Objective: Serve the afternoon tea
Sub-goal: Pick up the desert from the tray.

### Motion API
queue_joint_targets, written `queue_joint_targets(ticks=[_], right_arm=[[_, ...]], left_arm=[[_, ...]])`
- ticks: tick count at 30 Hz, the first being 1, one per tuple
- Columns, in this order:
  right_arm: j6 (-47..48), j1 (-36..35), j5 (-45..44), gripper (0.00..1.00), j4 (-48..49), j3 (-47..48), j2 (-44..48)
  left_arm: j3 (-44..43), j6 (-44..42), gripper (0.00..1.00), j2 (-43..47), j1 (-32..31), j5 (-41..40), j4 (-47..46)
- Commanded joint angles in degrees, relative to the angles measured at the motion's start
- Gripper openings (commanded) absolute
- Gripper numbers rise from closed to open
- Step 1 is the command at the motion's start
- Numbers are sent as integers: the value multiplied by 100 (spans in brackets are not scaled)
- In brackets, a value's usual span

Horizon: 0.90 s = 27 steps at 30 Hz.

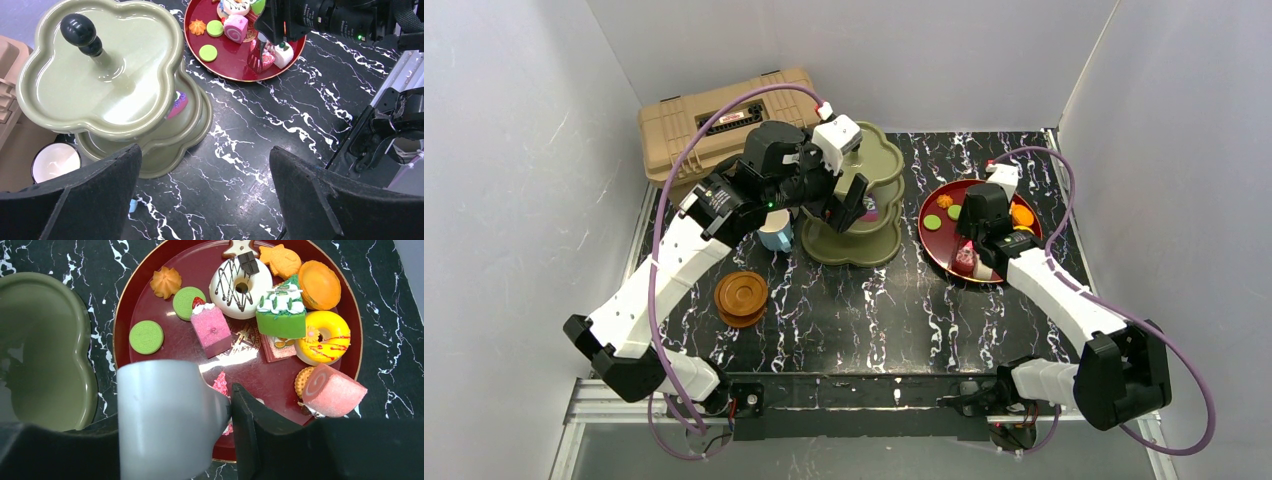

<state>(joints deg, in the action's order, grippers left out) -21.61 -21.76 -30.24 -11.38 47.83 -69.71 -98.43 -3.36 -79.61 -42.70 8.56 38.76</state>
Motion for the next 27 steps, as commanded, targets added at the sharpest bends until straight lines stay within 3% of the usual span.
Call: queue_joint_targets(ticks=[1,8,14,22,27], right_arm=[[7,31,-46,46,364,-44,-16],[200,27,77,18,223,418,59],[235,23,615,3,-12,1193,172],[-10,-67,1426,1,221,1784,79],[-269,-496,1414,1,583,1490,81]], left_arm=[[85,2,98,258,22,-62,-84],[178,-11,98,330,25,-161,-106],[207,22,98,373,45,-237,-156],[237,27,98,453,76,-337,-142],[296,43,98,500,98,-337,-163]])
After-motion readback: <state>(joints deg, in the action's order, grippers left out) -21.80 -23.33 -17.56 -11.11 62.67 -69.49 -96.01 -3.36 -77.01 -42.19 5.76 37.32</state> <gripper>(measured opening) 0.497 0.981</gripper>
